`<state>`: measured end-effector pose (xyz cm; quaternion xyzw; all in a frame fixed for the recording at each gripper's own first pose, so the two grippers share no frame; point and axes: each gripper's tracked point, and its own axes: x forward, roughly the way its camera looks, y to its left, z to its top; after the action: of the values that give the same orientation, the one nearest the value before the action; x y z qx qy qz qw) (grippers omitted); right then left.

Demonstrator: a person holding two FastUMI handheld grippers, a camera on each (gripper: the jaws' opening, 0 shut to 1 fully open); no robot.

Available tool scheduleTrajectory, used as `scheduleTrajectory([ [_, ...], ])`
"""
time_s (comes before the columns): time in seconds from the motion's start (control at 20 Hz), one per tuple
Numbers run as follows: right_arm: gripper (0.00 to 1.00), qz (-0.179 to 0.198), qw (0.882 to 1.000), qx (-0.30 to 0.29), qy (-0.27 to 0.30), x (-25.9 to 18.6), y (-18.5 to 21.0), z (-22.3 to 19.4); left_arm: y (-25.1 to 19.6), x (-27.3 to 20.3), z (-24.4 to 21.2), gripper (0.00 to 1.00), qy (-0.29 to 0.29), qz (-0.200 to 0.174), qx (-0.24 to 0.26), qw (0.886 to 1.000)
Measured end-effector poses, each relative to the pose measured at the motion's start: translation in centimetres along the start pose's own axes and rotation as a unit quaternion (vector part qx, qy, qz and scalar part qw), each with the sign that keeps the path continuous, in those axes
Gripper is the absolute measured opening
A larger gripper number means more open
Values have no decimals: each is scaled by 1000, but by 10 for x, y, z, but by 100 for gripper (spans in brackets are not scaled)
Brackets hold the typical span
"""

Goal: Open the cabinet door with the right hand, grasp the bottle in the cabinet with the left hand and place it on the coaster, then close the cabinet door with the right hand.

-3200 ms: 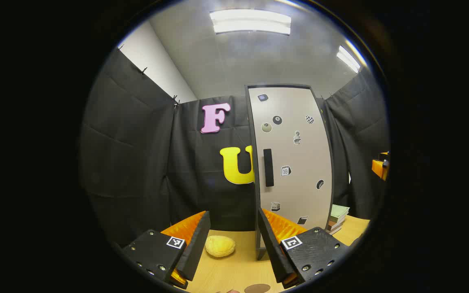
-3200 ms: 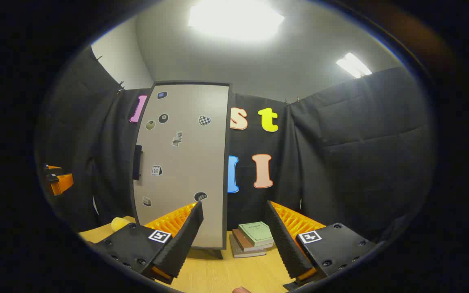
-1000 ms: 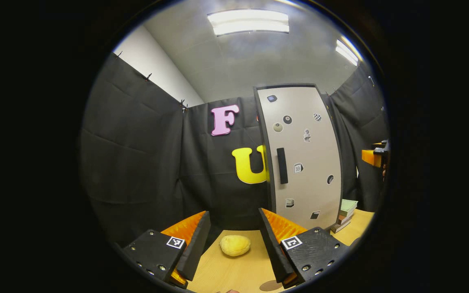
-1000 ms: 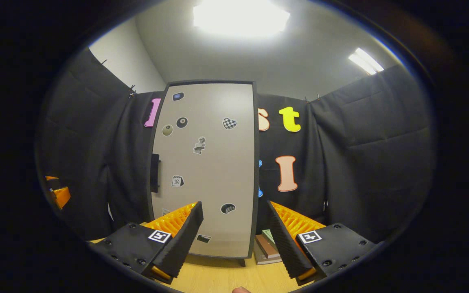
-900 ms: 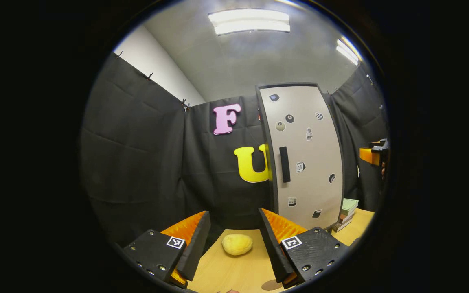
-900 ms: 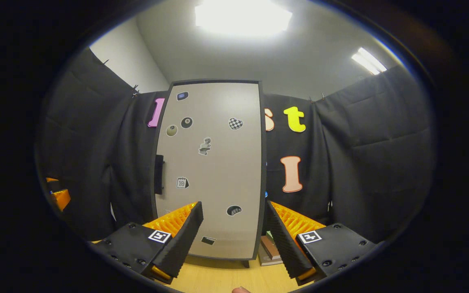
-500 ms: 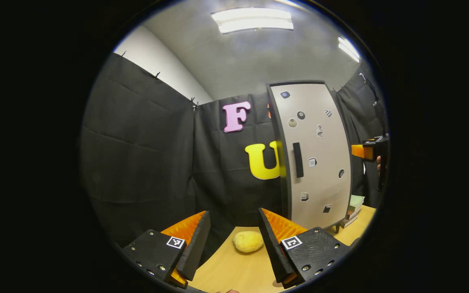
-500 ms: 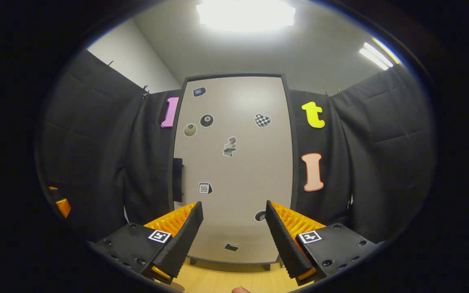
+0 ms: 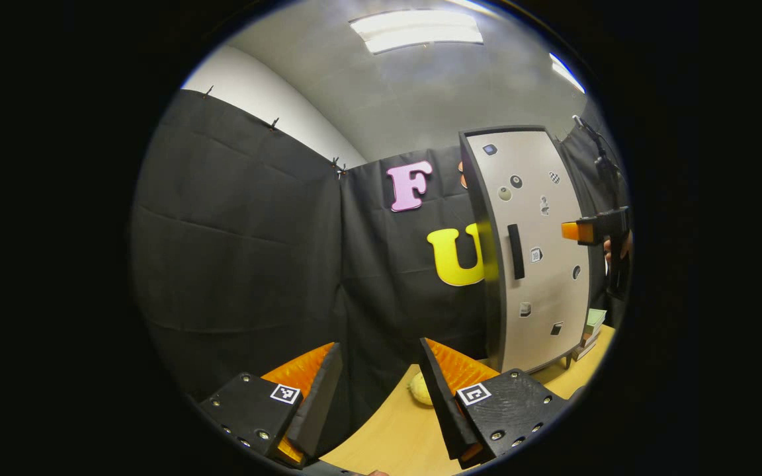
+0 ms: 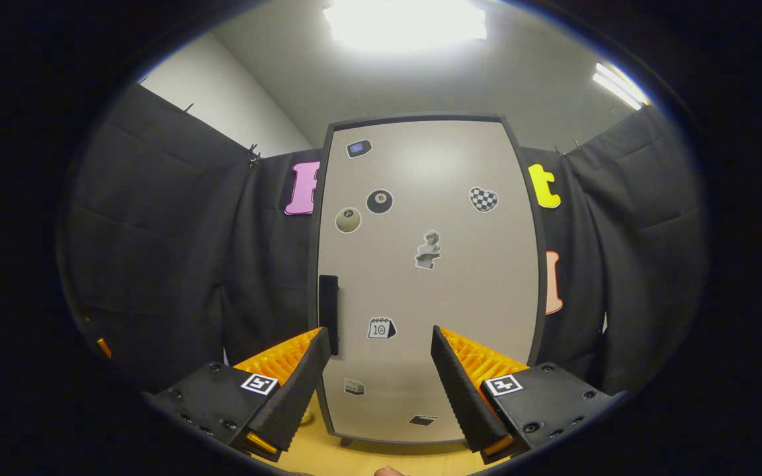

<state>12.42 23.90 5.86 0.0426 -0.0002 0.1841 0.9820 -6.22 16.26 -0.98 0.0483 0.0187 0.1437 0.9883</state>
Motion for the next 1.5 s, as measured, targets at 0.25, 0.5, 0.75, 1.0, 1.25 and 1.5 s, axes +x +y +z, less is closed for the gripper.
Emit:
scheduleTrajectory([
  [0.25,98,14,1000,0,5,30,24,-3,29,-5,-5,68,1,24,5,1000],
  [0.5,98,22,1000,-2,7,63,41,-4,53,-8,-10,68,7,45,13,999],
  [0.75,98,18,999,-3,28,99,57,-14,68,-10,-18,68,14,61,13,998],
  [1.0,94,-6,997,-7,72,133,62,-40,83,-13,-25,68,22,76,9,997],
  [1.25,69,-10,995,15,98,157,69,-53,104,-24,-33,68,27,92,5,995],
  [1.5,34,-24,994,7,106,161,69,-53,105,-24,-39,66,32,91,-15,995],
])
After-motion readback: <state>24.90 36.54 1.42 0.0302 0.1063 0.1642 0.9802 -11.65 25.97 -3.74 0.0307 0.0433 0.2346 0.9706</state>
